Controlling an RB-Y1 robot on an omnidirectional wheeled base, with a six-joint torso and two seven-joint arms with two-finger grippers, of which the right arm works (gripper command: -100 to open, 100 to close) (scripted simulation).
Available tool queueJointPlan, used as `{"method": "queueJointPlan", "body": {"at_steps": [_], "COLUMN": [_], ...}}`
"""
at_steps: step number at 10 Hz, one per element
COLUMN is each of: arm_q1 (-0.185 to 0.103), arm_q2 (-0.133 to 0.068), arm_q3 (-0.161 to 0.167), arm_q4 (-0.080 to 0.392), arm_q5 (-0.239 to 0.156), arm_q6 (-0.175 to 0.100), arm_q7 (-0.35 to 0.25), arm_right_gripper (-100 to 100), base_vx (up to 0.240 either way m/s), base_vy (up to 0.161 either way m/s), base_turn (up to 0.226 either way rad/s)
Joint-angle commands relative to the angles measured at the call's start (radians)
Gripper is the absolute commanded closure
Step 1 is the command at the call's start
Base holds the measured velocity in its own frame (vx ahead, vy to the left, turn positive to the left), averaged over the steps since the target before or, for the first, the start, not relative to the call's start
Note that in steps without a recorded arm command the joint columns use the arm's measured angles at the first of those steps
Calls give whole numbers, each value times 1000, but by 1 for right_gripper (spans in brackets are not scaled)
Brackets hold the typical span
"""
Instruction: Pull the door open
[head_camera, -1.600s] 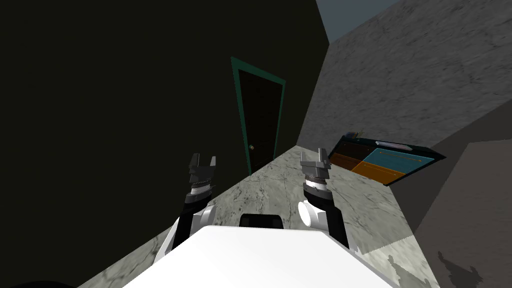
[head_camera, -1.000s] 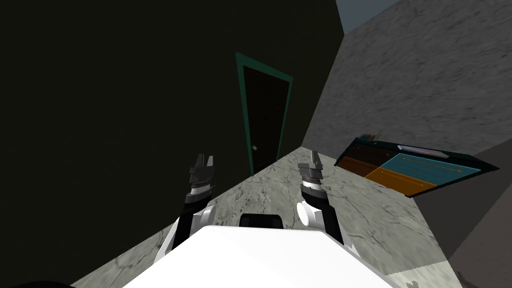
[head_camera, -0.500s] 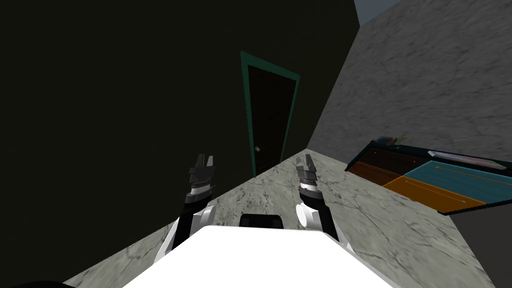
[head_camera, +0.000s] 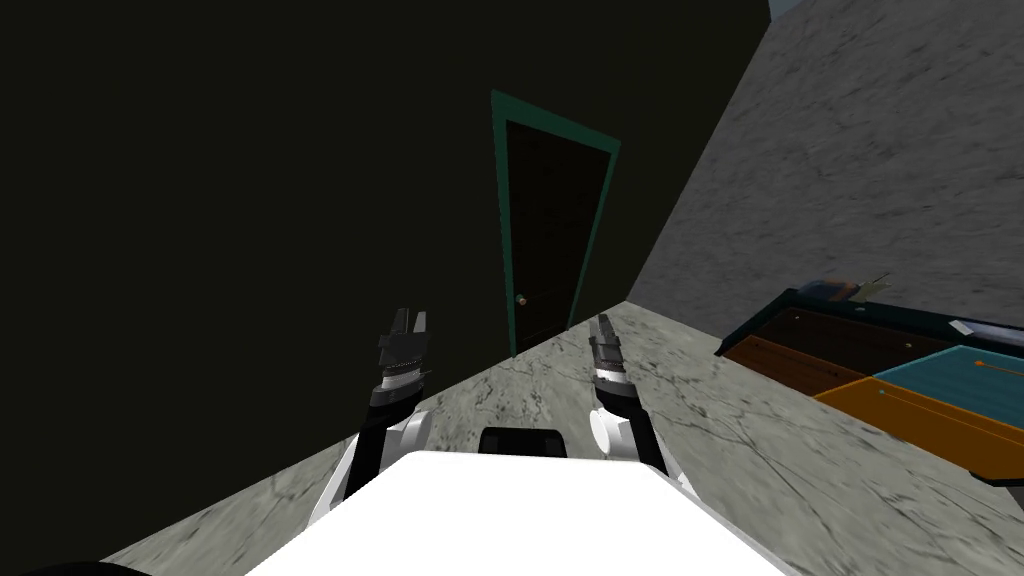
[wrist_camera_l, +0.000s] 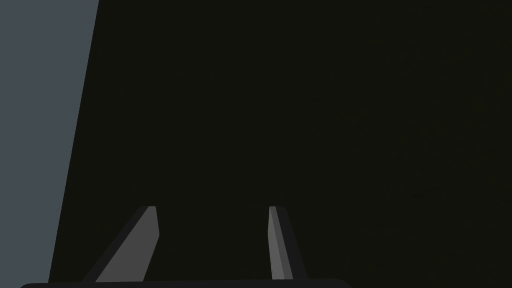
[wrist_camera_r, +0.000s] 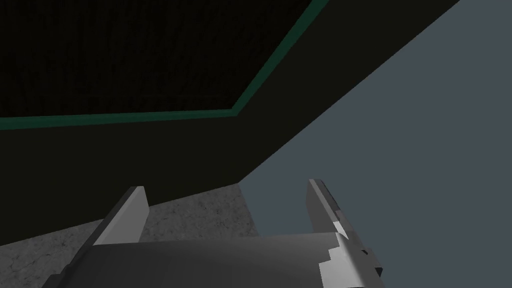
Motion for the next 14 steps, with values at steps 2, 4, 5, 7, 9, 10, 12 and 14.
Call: {"method": "queueJointPlan", "body": {"at_steps": [2,4,5,7,9,10,12,14], "arm_q1": [-6,-10,-14,-19,-23,-27,-31,-40], "arm_q2": [-14,-21,-27,-33,-39,-45,-51,-62], "arm_q3": [4,6,7,9,11,13,15,19], "arm_q4": [55,81,107,134,162,190,218,275], "arm_q5": [-8,-11,-14,-18,-22,-25,-29,-37], "arm_q6": [-12,-18,-24,-30,-36,-42,-48,-60], "arm_q7": [73,114,143,186,223,260,298,363], "arm_right_gripper": [-100,-100,-100,-100,-100,-100,-100,-100], "base_vx": [61,57,72,62,73,50,75,61], "base_vy": [0,-8,-8,-1,-9,-14,-7,-11], "base_turn": [129,82,157,83,119,88,128,139]}}
